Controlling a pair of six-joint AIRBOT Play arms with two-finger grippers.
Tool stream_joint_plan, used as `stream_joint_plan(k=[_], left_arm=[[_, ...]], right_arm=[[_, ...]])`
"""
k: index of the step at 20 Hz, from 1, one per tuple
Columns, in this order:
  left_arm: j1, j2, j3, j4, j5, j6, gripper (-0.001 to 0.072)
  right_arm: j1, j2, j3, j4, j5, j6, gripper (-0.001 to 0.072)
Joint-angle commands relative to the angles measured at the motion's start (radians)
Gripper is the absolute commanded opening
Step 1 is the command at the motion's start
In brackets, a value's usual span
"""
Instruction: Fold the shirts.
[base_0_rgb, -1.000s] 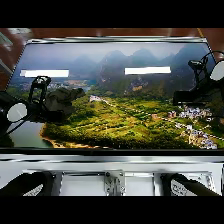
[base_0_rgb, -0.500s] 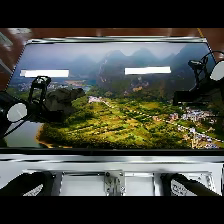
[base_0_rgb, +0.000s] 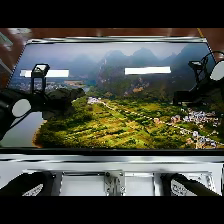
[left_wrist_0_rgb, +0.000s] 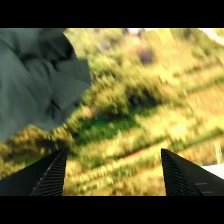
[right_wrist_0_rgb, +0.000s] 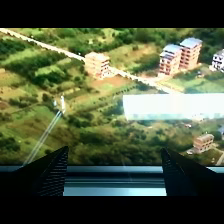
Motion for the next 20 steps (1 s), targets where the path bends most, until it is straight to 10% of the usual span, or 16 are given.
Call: stream_joint_plan(k=[1, 12, 14, 20], left_arm=[[0.146, -0.128, 0.048, 0.018, 0.074, -0.005, 0.0704], [0.392, -0.65, 0.217, -0.272, 0.0, 0.029, 0.0686], [0.394, -0.637, 0.224, -0.272, 0.001, 0.054, 0.0056], [0.296, -0.386, 0.451, -0.272, 0.004, 0.207, 0.0037]], right_arm=[[0.001, 0.0, 0.001, 0.0, -0.013, 0.039, 0.0698], [0.001, 0.0, 0.001, 0.072, -0.001, 0.038, 0.0698], [0.002, 0.0, 0.001, 0.072, -0.001, 0.038, 0.0698], [0.002, 0.0, 0.001, 0.079, -0.052, -0.034, 0.0697]])
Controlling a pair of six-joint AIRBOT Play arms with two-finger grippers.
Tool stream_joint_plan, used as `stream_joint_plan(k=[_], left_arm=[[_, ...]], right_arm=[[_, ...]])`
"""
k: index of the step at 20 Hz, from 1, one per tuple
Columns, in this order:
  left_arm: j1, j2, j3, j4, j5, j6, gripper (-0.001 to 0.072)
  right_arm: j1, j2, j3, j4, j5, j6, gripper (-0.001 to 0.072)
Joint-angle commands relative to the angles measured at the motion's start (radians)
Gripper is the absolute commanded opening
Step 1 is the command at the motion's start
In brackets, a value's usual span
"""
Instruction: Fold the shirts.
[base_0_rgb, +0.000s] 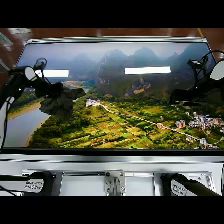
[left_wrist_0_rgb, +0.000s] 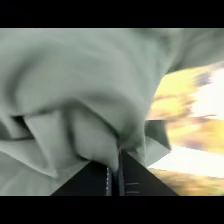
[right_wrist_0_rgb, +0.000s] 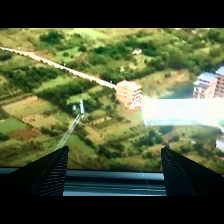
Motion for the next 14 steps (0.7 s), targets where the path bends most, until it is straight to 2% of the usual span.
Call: stream_joint_plan(k=[1, 4, 8, 11, 14], left_arm=[[-0.093, 0.175, 0.159, -0.01, 0.007, 0.1, 0.0038], [-0.248, 0.337, 0.305, -0.01, 0.082, 0.103, 0.0037], [-0.484, 0.459, 0.348, -0.01, 0.355, 0.066, 0.0038], [-0.597, 0.434, 0.336, -0.01, 0.316, 0.066, 0.0038], [-0.647, 0.353, 0.283, -0.01, 0.212, 0.042, 0.0038]], right_arm=[[0.001, 0.001, 0.001, 0.018, -0.034, -0.068, 0.0698], [0.001, 0.049, 0.002, 0.035, -0.039, -0.082, 0.0698], [0.0, 0.232, 0.002, 0.019, -0.135, -0.082, 0.0697], [0.0, 0.389, 0.002, -0.003, -0.172, -0.082, 0.0698], [0.0, 0.499, 0.002, -0.056, -0.11, -0.079, 0.0698]])
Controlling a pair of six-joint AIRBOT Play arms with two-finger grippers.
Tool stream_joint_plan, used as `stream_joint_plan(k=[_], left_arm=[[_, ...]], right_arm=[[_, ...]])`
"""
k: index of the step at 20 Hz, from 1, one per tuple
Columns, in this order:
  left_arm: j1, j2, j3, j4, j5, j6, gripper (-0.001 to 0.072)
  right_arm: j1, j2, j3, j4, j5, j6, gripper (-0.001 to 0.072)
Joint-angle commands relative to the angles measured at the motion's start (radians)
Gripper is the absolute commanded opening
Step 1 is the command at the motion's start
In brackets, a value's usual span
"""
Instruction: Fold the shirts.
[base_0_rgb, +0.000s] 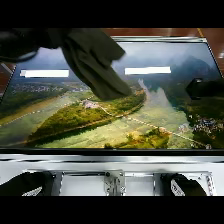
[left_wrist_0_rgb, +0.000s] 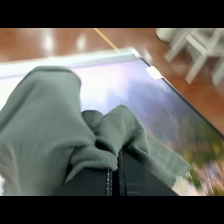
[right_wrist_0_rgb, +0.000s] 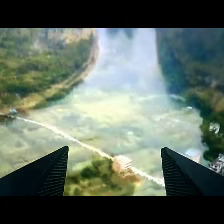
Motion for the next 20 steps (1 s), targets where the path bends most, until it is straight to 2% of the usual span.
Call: stream_joint_plan(k=[1, 5, 11, 14, 17, 20], left_arm=[[-0.078, -0.076, -0.048, 0.002, -0.074, -0.044, 0.0038], [-0.105, -0.241, -0.137, -0.108, -0.081, -0.051, 0.0039], [-0.162, -0.546, -0.145, -0.344, -0.011, -0.048, 0.0039], [-0.151, -0.611, -0.145, -0.381, -0.016, -0.048, 0.0039], [-0.089, -0.596, -0.145, -0.378, -0.087, -0.032, 0.0039], [-0.013, -0.56, -0.145, -0.34, -0.208, 0.012, 0.0038]], right_arm=[[0.0, 0.125, 0.0, -0.066, 0.061, 0.01, 0.0697], [0.0, 0.125, -0.02, -0.07, 0.22, 0.028, 0.0697], [0.0, 0.125, -0.257, -0.042, 0.089, 0.062, 0.0697], [0.0, 0.122, -0.425, 0.004, -0.005, 0.088, 0.0697], [0.0, 0.06, -0.547, 0.145, -0.046, 0.088, 0.0697], [0.001, -0.068, -0.647, 0.348, -0.075, 0.0, 0.0697]])
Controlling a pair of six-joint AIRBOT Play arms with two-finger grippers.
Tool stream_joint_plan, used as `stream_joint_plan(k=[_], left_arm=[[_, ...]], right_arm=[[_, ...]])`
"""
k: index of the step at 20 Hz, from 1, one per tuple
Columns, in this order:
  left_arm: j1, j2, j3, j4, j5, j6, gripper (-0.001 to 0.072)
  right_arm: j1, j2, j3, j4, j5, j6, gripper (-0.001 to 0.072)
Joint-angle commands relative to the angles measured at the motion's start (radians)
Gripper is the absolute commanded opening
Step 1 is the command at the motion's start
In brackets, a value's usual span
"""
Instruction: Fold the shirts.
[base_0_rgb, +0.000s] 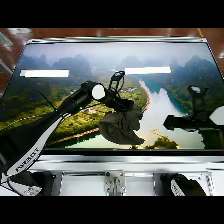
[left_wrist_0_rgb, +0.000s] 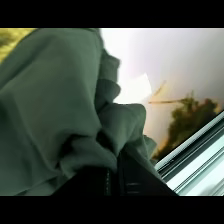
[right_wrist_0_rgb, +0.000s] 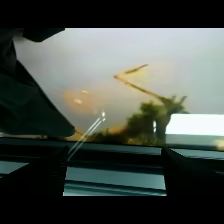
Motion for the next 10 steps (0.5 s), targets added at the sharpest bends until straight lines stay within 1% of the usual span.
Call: stream_joint_plan(k=[1, 3, 5, 10], left_arm=[[0.072, 0.024, 0.0, 0.041, -0.129, 0.032, 0.0038], [0.093, 0.036, 0.0, 0.064, -0.164, 0.033, 0.0039], [0.095, 0.035, -0.003, 0.077, -0.175, 0.033, 0.0039], [0.092, 0.025, -0.003, 0.112, -0.179, 0.032, 0.0039]], right_arm=[[0.001, -0.14, -0.125, 0.237, -0.041, -0.092, 0.0697], [0.001, -0.232, -0.157, 0.3, -0.041, -0.134, 0.0697], [0.002, -0.311, -0.165, 0.332, -0.041, -0.163, 0.0697], [0.002, -0.442, -0.165, 0.403, -0.041, -0.196, 0.0697]])
